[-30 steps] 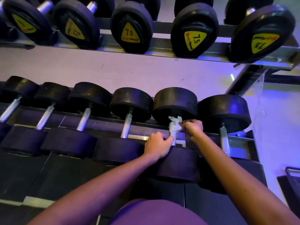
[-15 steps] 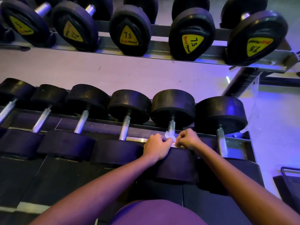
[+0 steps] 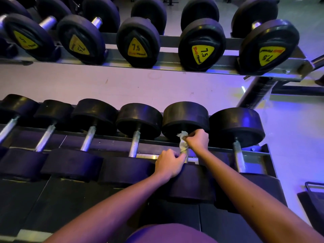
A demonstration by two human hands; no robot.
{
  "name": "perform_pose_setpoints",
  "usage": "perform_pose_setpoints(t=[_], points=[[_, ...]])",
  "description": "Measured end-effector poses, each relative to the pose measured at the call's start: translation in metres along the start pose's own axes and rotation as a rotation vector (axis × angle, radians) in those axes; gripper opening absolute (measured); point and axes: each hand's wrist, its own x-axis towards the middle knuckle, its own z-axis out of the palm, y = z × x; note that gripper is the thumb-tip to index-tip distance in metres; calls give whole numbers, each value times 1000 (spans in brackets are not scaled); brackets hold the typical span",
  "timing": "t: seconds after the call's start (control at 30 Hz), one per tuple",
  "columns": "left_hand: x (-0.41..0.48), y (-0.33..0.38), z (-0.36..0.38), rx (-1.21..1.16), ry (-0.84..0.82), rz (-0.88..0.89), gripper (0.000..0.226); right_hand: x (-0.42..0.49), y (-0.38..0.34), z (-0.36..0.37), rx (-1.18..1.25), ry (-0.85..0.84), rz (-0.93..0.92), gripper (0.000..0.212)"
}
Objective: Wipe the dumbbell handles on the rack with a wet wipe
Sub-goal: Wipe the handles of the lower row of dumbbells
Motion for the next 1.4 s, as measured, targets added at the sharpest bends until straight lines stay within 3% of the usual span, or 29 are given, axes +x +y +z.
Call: perform_pose_setpoints(t=[0.37, 0.5, 0.7, 1.0, 1.13, 1.4], points=[[3, 0, -1, 55, 2, 22, 44, -20, 24, -8, -239, -397, -25, 30], [4, -1, -1, 47, -1, 25, 43, -16, 21, -10, -158, -397, 63, 13], [3, 0, -1, 19, -13, 9, 43, 6, 13, -12, 18, -142, 53, 23], [1, 2, -2, 22, -3, 30, 46, -17, 30, -14, -172, -443, 34, 15], [2, 1, -1, 28, 15, 41, 46, -20, 33, -15, -89, -370, 55, 10], [-1, 3, -2, 28, -3, 12, 43, -6, 5, -12, 172, 13, 69, 9]])
